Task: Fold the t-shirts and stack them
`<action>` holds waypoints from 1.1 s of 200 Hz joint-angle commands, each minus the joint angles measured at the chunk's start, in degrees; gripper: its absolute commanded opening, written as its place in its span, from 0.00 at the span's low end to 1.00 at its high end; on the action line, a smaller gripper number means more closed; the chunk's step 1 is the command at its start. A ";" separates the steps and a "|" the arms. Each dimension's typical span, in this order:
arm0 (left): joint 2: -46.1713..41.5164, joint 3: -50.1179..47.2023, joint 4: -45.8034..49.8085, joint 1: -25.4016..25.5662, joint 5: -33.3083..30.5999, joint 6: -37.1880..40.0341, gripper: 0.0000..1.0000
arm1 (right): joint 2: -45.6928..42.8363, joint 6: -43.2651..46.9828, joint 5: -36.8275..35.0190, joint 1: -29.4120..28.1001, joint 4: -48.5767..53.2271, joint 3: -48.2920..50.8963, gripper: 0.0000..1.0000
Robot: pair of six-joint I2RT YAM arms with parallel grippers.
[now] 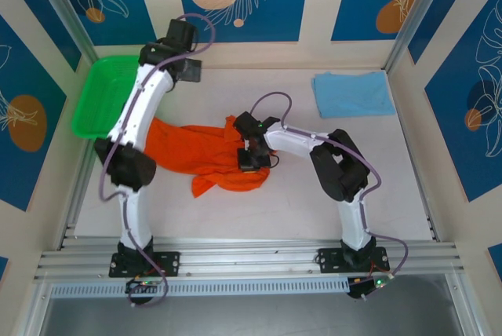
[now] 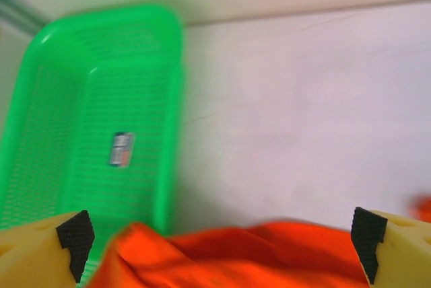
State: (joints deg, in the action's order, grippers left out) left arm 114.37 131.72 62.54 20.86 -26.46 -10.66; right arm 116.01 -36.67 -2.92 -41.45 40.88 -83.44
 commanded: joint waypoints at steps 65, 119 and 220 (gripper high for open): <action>-35.77 -60.35 -18.65 17.07 16.04 -23.75 1.00 | -26.20 -2.01 0.56 2.37 -3.32 7.54 0.00; -39.47 -79.99 -24.32 18.11 19.38 -28.92 1.00 | -28.06 -2.63 -0.97 8.44 -3.97 13.15 0.66; -30.93 -85.16 -40.24 16.70 26.35 -37.89 0.96 | -5.88 -2.64 9.74 17.74 -2.42 2.38 0.61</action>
State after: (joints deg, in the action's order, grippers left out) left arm 80.44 47.59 27.73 38.35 -3.57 -45.04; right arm 107.35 -38.33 2.31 -23.33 37.32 -77.65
